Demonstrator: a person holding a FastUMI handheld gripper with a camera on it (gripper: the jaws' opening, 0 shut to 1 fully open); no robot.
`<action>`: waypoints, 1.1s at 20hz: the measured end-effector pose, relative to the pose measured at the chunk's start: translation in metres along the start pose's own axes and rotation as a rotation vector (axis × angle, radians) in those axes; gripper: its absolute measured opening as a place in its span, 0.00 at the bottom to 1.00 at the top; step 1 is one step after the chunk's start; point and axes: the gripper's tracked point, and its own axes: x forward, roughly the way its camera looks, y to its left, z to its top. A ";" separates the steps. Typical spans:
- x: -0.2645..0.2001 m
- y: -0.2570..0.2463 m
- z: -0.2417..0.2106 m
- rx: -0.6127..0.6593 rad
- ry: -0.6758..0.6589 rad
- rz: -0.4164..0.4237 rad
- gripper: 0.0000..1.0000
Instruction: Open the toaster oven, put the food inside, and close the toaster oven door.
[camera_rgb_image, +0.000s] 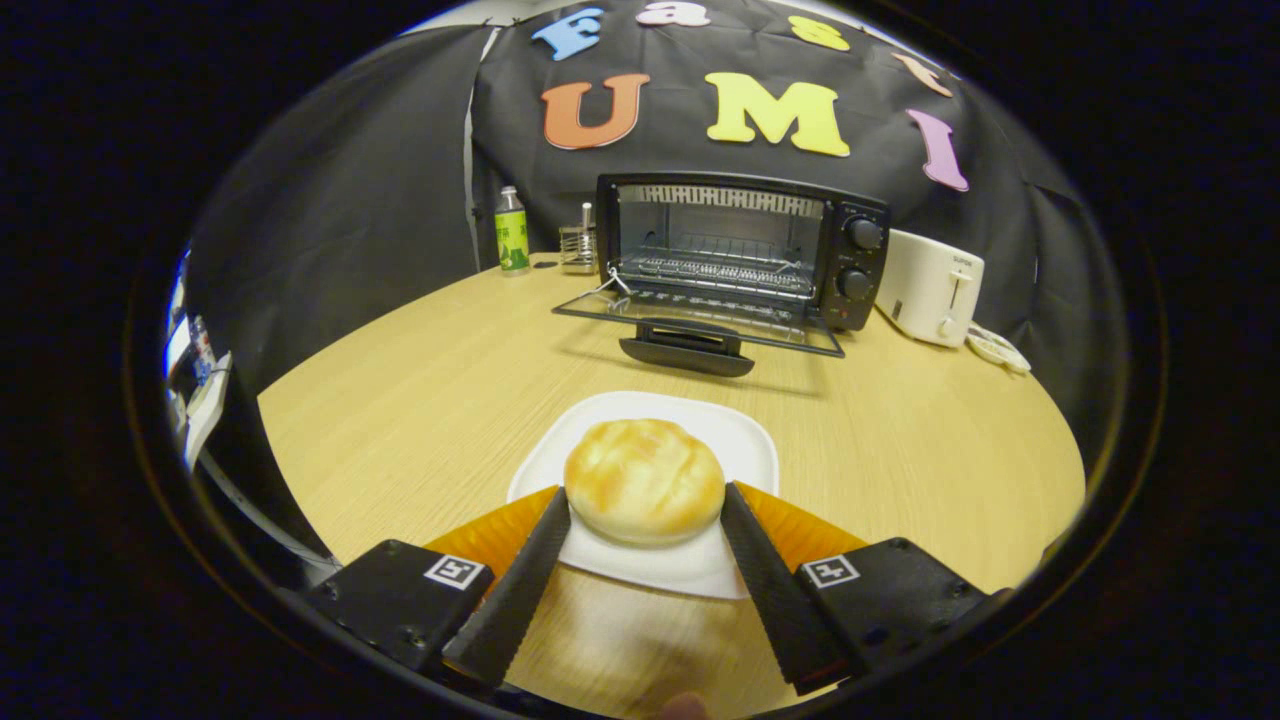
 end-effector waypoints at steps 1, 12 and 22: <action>-0.001 -0.001 0.002 0.003 -0.004 0.000 0.98; -0.026 -0.010 0.034 0.223 -0.082 0.092 0.63; -0.054 -0.036 0.119 0.424 -0.236 0.170 0.58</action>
